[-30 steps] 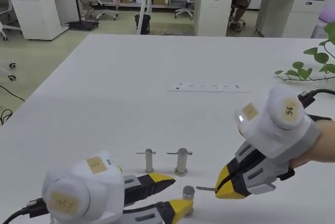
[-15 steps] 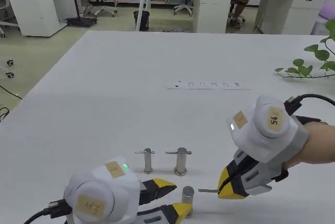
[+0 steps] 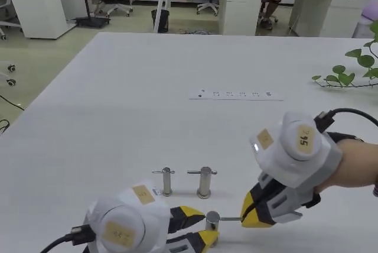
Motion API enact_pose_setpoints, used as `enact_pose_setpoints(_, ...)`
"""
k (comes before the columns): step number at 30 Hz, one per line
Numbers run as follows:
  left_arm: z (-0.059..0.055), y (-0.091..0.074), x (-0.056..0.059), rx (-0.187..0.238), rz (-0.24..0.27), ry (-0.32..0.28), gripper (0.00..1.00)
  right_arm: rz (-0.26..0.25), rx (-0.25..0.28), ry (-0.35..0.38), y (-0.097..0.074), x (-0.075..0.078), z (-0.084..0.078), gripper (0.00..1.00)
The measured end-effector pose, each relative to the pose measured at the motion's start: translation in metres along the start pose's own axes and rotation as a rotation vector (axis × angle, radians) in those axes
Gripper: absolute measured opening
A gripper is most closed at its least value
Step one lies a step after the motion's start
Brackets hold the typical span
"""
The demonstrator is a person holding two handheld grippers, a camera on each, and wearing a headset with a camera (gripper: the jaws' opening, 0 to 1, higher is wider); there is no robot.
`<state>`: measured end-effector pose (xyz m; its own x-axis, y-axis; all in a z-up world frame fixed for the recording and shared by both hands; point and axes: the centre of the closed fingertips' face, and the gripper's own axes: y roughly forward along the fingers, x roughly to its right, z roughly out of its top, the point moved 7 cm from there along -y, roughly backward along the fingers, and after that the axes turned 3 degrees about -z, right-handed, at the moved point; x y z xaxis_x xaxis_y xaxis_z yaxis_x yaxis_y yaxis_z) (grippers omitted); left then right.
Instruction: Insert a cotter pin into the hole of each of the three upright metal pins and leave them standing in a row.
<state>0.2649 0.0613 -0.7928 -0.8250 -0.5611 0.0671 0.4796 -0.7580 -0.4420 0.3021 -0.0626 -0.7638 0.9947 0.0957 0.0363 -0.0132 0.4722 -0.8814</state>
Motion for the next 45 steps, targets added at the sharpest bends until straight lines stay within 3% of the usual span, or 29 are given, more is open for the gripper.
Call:
enact_pose_setpoints(5,-0.001,0.002,0.001,-0.009,-0.014,0.009,0.11,-0.004,-0.005,-0.017,0.001,0.001,0.002,0.03)
enact_pose_setpoints(20,-0.001,0.002,-0.001,-0.002,-0.023,0.007,0.11,-0.014,-0.009,-0.072,0.003,0.0,0.015,0.04)
enact_pose_setpoints(33,-0.004,0.004,-0.001,0.026,-0.037,-0.044,0.11,-0.013,0.001,-0.057,0.011,0.002,0.024,0.04)
enact_pose_setpoints(45,-0.005,0.004,-0.002,0.03,-0.038,-0.065,0.11,-0.01,0.032,0.028,0.013,0.002,0.029,0.05)
